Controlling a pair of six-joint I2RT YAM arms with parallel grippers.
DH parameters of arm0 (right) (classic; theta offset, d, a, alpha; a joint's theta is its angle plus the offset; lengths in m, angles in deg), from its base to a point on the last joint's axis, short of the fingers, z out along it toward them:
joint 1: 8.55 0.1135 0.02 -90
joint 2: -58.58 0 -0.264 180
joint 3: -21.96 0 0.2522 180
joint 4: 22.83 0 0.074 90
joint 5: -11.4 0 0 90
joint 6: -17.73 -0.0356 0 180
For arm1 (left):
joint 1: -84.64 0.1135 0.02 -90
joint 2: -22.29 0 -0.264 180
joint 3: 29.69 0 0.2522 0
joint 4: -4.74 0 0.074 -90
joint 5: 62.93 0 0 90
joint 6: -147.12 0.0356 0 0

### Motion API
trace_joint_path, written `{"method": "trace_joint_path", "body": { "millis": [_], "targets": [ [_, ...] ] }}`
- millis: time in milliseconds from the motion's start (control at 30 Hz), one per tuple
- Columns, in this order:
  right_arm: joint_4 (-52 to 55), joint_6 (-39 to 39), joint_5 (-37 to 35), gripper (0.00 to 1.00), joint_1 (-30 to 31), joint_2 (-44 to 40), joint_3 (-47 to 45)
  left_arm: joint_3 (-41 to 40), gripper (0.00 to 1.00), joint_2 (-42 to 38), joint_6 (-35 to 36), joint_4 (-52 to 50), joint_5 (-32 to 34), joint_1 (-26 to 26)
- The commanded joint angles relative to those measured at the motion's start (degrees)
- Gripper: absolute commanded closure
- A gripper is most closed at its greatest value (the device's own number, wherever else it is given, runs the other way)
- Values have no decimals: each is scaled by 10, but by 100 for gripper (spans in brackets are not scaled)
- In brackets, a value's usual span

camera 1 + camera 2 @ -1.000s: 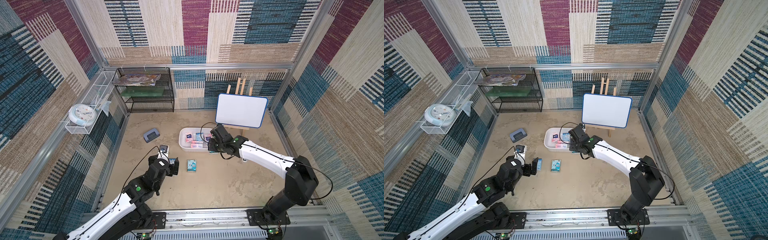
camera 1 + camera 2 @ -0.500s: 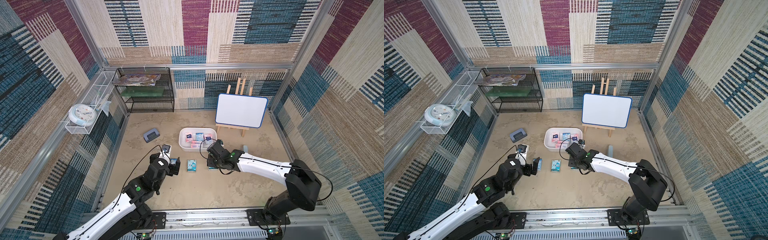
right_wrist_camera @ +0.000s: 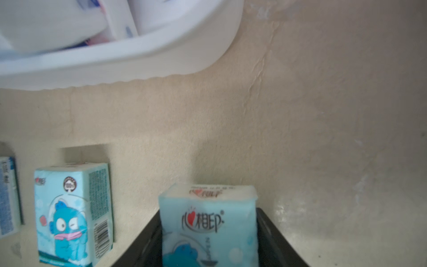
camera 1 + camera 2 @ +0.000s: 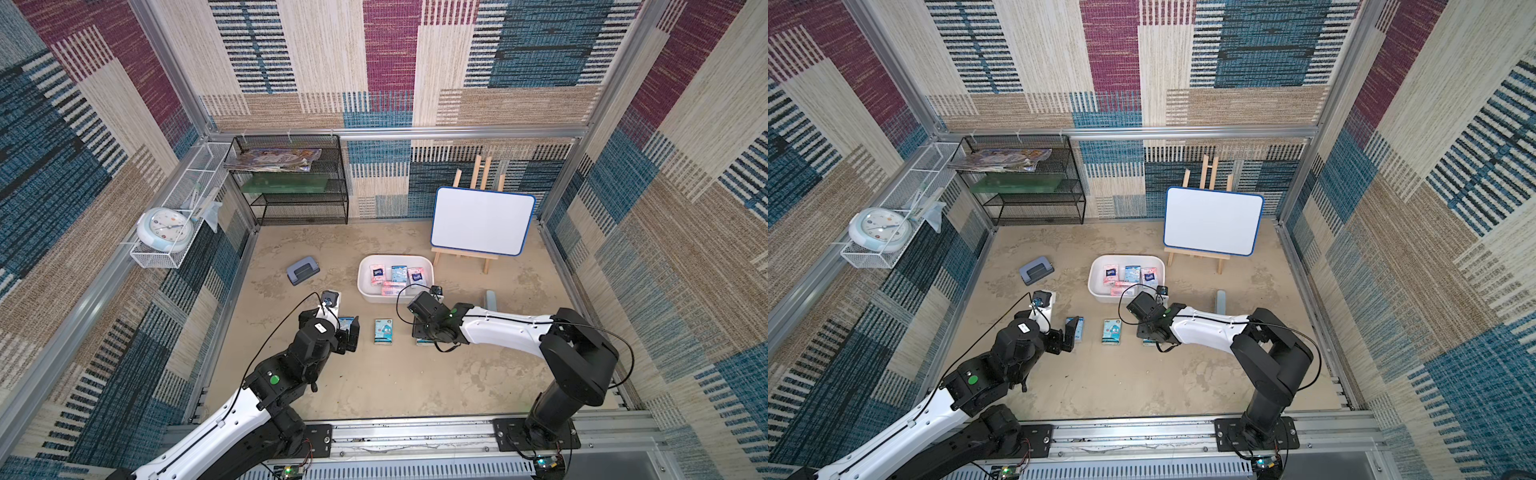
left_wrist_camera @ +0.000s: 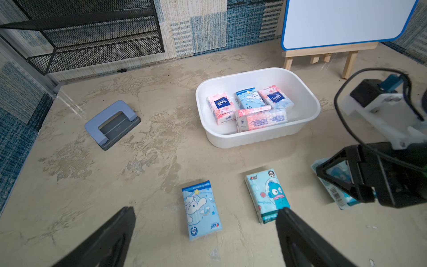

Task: Take the pocket tissues out of the storage box
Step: Place the pocket tissues at the center of the board.

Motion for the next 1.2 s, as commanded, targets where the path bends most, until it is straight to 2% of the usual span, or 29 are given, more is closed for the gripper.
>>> {"method": "trace_joint_path", "body": {
  "millis": [0,333,967,1167],
  "targets": [
    [-11,1,-8,41,0,16,7,-3,0,-1,-11,-2,12,0],
    [-6,13,-7,36,-4,46,20,-5,0,0,-16,12,22,0],
    [52,44,-67,2,-8,-23,55,20,0,30,-20,15,25,0],
    [79,65,-70,2,-16,-46,76,27,0,35,-31,22,28,0]
  ]
}}
